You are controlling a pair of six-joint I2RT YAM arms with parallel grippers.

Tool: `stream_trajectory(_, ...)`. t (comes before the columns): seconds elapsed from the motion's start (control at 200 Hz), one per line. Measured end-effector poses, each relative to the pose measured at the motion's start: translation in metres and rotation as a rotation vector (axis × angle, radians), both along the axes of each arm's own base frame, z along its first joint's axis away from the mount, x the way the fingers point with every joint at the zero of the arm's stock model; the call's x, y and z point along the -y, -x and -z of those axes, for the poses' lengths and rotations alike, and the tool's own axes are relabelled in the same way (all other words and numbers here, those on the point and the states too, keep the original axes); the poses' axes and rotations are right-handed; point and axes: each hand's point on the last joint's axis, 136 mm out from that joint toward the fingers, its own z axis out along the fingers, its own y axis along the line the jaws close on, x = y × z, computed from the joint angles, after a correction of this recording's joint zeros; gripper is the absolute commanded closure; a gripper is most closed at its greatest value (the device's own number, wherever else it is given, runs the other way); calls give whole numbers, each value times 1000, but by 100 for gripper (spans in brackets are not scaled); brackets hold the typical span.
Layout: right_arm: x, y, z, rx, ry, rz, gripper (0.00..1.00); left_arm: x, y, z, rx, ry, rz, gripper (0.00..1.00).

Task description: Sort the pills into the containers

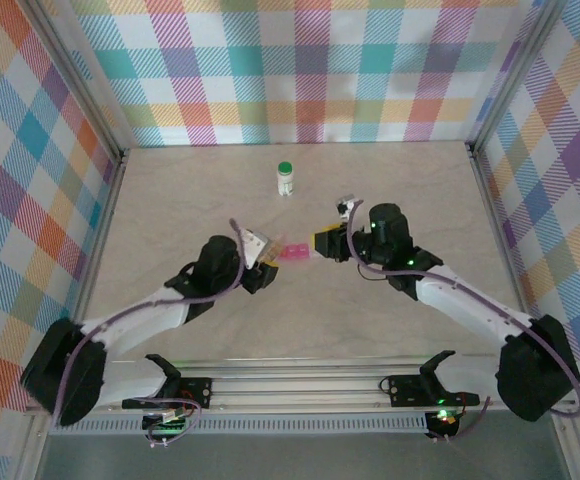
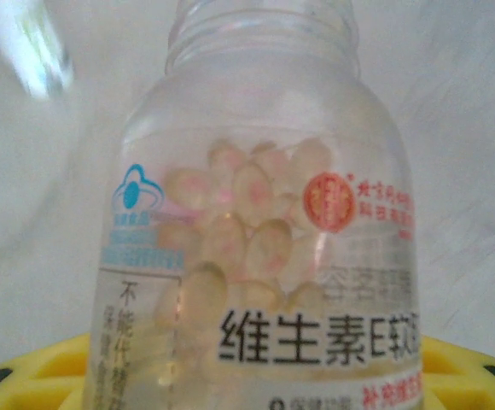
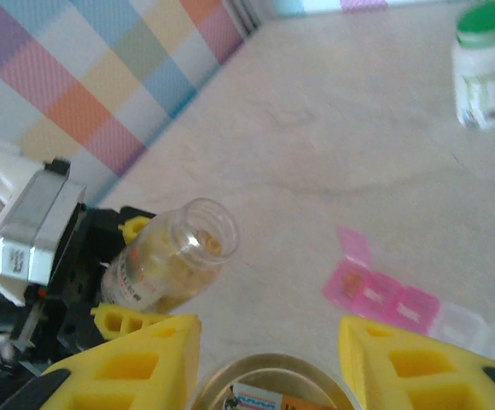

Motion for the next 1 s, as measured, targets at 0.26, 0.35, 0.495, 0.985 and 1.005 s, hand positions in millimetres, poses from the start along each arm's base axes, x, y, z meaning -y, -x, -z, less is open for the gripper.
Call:
stream_trajectory(0.26, -14, 10, -132, 149, -211, -95, 90, 7, 17, -128, 417, 311, 88, 100)
stream_trajectory(0.35, -18, 15, -168, 189, -277, -135, 90, 11, 19, -147, 474, 347, 115, 100)
stream_trajectory(0.495, -31, 13, -191, 198, -321, -190, 90, 21, 9, -151, 483, 350, 134, 100)
stream_trajectory(0.985, -63, 3, -144, 62, -263, -249, 90, 42, -6, -150, 454, 340, 159, 100)
stream_trajectory(1.005, -63, 3, -144, 61, -262, -251, 90, 43, -5, -151, 454, 341, 161, 100)
